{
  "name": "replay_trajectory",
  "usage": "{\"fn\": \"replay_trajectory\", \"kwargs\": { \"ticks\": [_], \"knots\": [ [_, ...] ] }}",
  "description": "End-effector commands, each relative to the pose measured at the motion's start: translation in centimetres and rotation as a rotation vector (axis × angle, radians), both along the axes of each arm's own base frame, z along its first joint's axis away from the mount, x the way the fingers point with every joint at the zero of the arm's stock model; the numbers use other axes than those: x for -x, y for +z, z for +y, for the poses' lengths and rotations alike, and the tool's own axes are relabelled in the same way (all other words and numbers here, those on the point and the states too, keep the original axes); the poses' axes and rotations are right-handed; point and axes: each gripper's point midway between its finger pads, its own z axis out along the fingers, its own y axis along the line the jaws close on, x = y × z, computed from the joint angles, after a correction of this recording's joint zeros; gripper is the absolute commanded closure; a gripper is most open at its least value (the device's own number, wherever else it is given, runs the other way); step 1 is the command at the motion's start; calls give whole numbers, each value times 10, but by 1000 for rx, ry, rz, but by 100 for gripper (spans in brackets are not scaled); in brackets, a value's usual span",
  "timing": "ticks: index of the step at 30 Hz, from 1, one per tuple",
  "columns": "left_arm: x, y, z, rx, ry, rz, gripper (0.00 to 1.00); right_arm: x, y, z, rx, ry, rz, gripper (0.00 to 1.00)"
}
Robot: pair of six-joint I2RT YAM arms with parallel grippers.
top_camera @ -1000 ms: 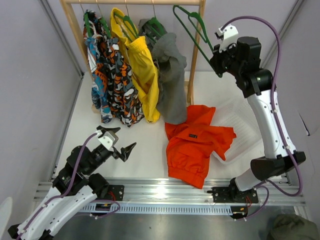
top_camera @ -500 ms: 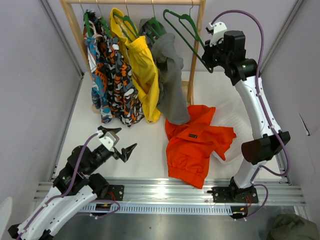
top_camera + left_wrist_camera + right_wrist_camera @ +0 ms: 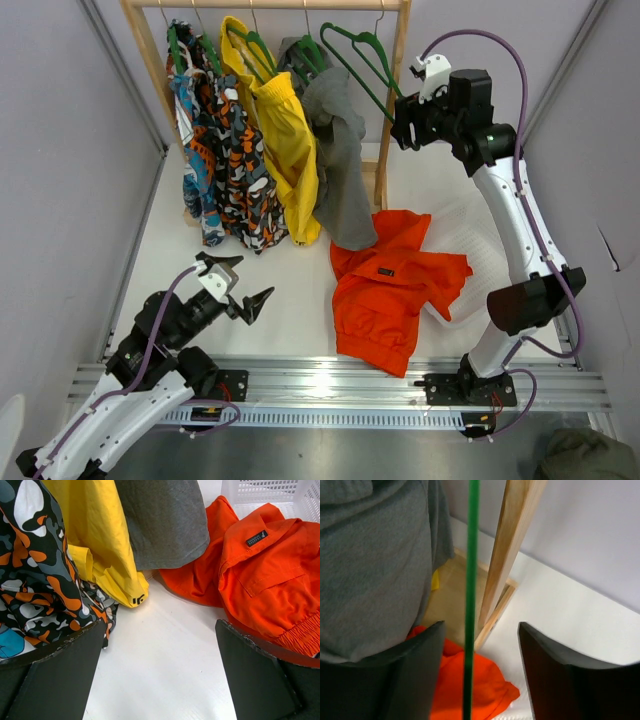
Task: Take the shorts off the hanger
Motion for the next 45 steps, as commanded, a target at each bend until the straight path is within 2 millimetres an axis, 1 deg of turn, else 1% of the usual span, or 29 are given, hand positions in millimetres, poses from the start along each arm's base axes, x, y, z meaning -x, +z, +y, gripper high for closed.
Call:
{"fn": "replay_trajectory", "kwargs": {
  "ticks": [1,2,3,4,5,7,8,9,11,13,14,15,16,18,19,21,25,26,27,28,30,31,32,33,37,39,41,43,45],
  "knots": [
    [-1,4,-6,18,-22,-12,1,30,37,-10,12,40,-99,25],
    [-1,4,-6,18,-22,-12,1,41,47,-15,13,43,-125,14],
    [-1,4,-7,18,-24,-12,1,46,47,-18,19,45,-129,9],
    [0,7,-7,22,-25,-17,1,51,39,-22,43,52,-120,5],
    [0,5,-7,20,-27,-13,1,64,48,-27,51,56,-145,1],
    [0,5,-7,19,-27,-13,1,80,43,-31,90,96,-146,1],
    [0,5,-7,20,-27,-14,1,86,31,-34,109,112,-120,0],
    [-1,5,-7,19,-27,-15,1,99,34,-36,124,136,-135,1],
    [-1,5,-7,17,-28,-17,1,119,9,-31,191,254,-96,0],
    [-1,5,-7,15,-29,-20,1,143,-3,-27,224,354,-92,0],
    [-1,4,-7,14,-30,-18,1,157,-25,-16,261,502,-96,0],
    [-1,5,-7,15,-30,-19,1,173,-28,-10,279,584,-127,1],
    [-1,4,-8,13,-32,-19,1,193,-46,-6,296,683,-93,0],
    [0,5,-8,13,-35,-21,1,230,-76,11,371,990,-176,0],
    [0,4,-8,12,-36,-20,1,253,-93,11,380,1088,-132,1],
    [0,4,-8,12,-36,-20,1,270,-121,21,407,1207,-112,0],
    [1,6,-7,18,-38,-25,1,273,-171,28,521,1290,-55,1],
    [1,5,-7,19,-38,-24,1,272,-181,29,546,1290,-49,0],
    [1,5,-7,18,-36,-25,1,260,-188,31,604,1268,-81,1],
    [1,5,-8,18,-39,-25,1,265,-205,32,620,1279,-45,1],
    [1,5,-8,17,-39,-26,1,260,-221,34,664,1261,-32,1],
    [1,5,-8,16,-39,-27,1,248,-226,34,712,1215,-40,0],
    [1,3,-8,14,-41,-22,1,251,-241,37,741,1224,-13,0],
    [1,3,-8,14,-42,-22,1,242,-245,42,766,1202,-40,1],
    [2,3,-9,13,-44,-21,1,235,-277,44,850,1181,5,1],
    [2,4,-8,15,-46,-23,1,237,-298,44,883,1197,52,1],
    [2,4,-8,16,-46,-25,1,236,-309,49,902,1203,50,0],
    [3,5,-8,18,-46,-27,1,243,-328,53,901,1241,84,0],
    [3,6,-8,20,-46,-32,1,253,-335,62,832,1279,113,1]
  ]
}}
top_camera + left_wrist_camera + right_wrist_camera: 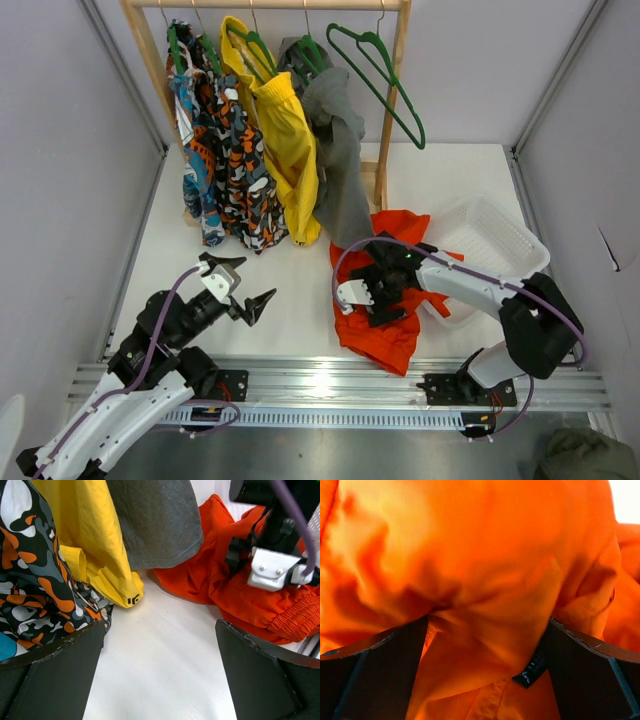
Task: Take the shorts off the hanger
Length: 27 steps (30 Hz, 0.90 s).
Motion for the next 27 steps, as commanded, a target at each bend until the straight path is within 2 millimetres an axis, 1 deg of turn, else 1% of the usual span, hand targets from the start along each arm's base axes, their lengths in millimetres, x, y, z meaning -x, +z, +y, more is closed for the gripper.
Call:
{"fn": "replay_trajectory", "kwargs": {
  "ticks": [1,3,4,5,7,8,10,11,12,13,14,16,17,18,20,22,23,24,25,26,27],
  "knots": [
    [2,11,-3,28,-20,-39,1,4,-16,18,-39,7,52,1],
    [2,11,-2,30,-19,-41,1,12,-26,22,-38,20,98,4],
    [3,13,-2,33,-17,-46,1,16,-35,21,-19,24,118,5],
    [3,13,-1,34,-17,-50,1,17,-39,21,-12,23,123,9],
    [4,16,0,40,-16,-59,1,21,-45,23,-8,25,140,13],
    [4,17,0,44,-16,-64,1,23,-50,23,-1,21,160,20],
    [5,18,1,48,-17,-71,1,29,-51,24,-2,18,200,31],
    [5,19,1,52,-16,-75,1,28,-50,26,-4,12,210,48],
    [6,20,2,56,-17,-80,1,30,-47,27,-3,7,221,57],
    [6,21,2,58,-16,-82,1,30,-44,28,-9,8,224,79],
    [6,22,2,60,-16,-86,1,31,-38,31,-29,11,230,87],
    [7,22,2,62,-20,-87,1,34,-18,34,-87,28,224,100],
    [7,22,2,60,-20,-88,1,39,-6,40,-142,47,241,100],
    [7,22,2,60,-20,-90,1,40,15,42,-190,58,226,100],
    [7,23,2,61,-22,-92,1,45,41,48,-260,65,238,100],
    [8,24,2,64,-20,-95,1,45,83,54,-344,72,205,100],
    [8,24,2,66,-20,-98,1,45,98,55,-377,71,197,100],
    [7,23,2,63,-22,-94,1,45,123,57,-431,60,197,100],
    [8,25,3,67,-20,-99,1,46,144,56,-477,60,176,100],
    [8,23,2,65,-22,-96,1,48,157,52,-493,43,187,100],
    [8,24,2,66,-22,-100,1,44,173,50,-530,-7,209,100]
  ]
}}
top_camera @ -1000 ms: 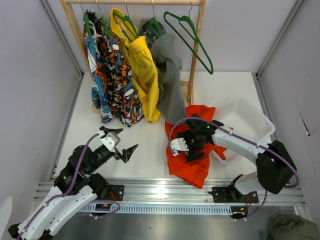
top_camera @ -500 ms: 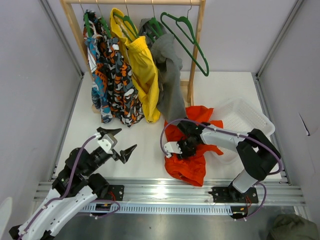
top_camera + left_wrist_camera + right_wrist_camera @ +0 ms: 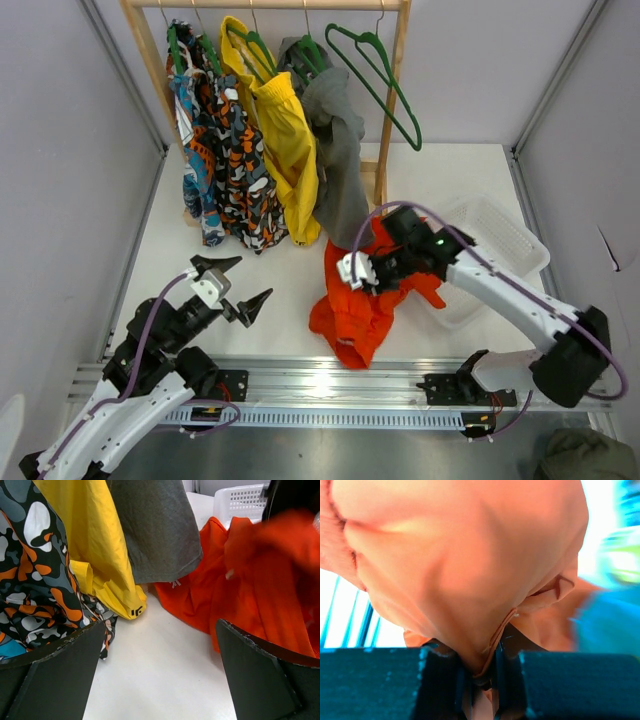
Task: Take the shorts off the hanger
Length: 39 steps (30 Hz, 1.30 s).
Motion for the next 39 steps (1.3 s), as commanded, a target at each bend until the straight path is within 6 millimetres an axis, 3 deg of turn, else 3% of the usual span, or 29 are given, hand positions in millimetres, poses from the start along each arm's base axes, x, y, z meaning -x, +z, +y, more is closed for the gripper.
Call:
{"fn": "replay_trajectory", "kwargs": {
  "ticks": [1,6,11,14,21,23,27,31,34,39],
  "knots": [
    [2,9,-2,19,-18,-43,1,8,94,1,-216,-52,37,100],
    [1,9,-3,19,-19,-44,1,-7,161,-25,-344,-206,37,100],
    [2,10,-3,22,-22,-47,1,-22,233,-75,-494,-389,-15,100],
    [2,10,-4,21,-25,-47,1,-37,258,-104,-554,-542,-18,100],
    [3,9,-4,22,-29,-49,1,-50,331,-166,-744,-781,-34,100],
    [3,10,-4,23,-28,-50,1,-56,347,-184,-773,-833,-85,100],
    [3,10,-3,26,-28,-53,1,-60,371,-205,-838,-926,-18,100],
    [3,10,-4,23,-31,-54,1,-66,396,-234,-856,-1014,-138,100],
    [3,11,-4,23,-33,-54,1,-63,410,-247,-866,-1045,-172,100],
    [4,10,-4,22,-38,-56,1,-67,415,-258,-876,-1072,-179,100]
  ]
}}
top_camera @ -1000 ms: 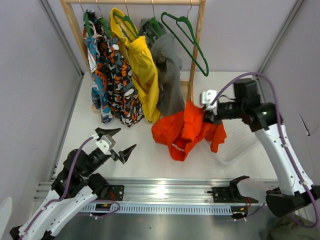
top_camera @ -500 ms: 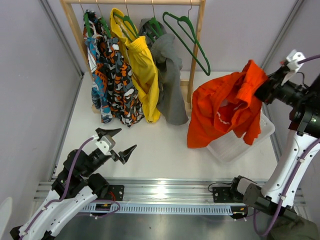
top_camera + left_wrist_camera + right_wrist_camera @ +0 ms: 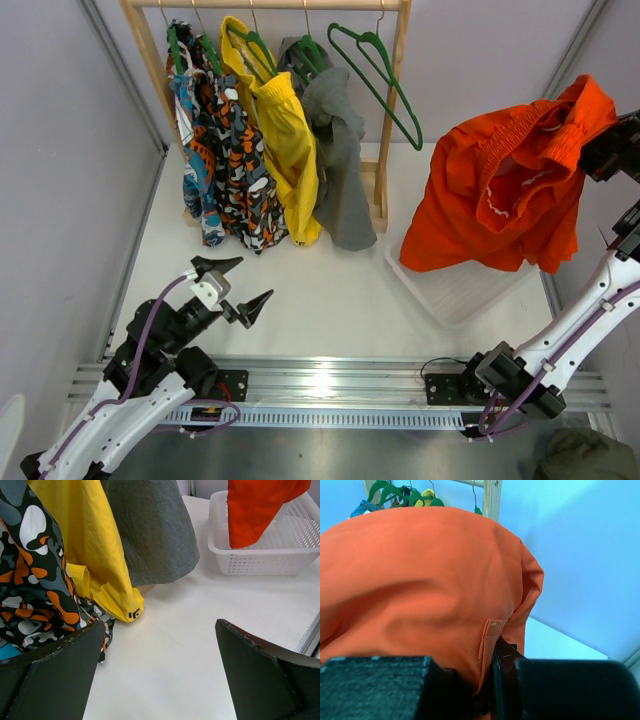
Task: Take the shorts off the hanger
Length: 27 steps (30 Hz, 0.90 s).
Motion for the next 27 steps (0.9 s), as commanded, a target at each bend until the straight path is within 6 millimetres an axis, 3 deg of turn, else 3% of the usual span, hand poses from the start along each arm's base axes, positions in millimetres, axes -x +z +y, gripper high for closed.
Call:
{"fn": "replay_trajectory", "kwargs": {
  "ticks": [1,7,11,15,19,27],
  "knots": [
    [2,10,-2,14,-17,-43,1,10,22,6,42,13,-49,100],
    [2,9,-3,10,-25,-44,1,-7,-8,-3,-2,7,7,100],
    [2,8,-4,8,-28,-39,1,-27,-43,-4,47,12,23,100],
    [2,9,-4,8,-26,-41,1,-48,-94,3,79,-28,155,100],
    [2,8,-3,11,-23,-40,1,-53,-125,4,85,-22,204,100],
    [0,6,-5,-2,-23,-29,1,-52,-156,1,112,-26,243,100]
  ]
}}
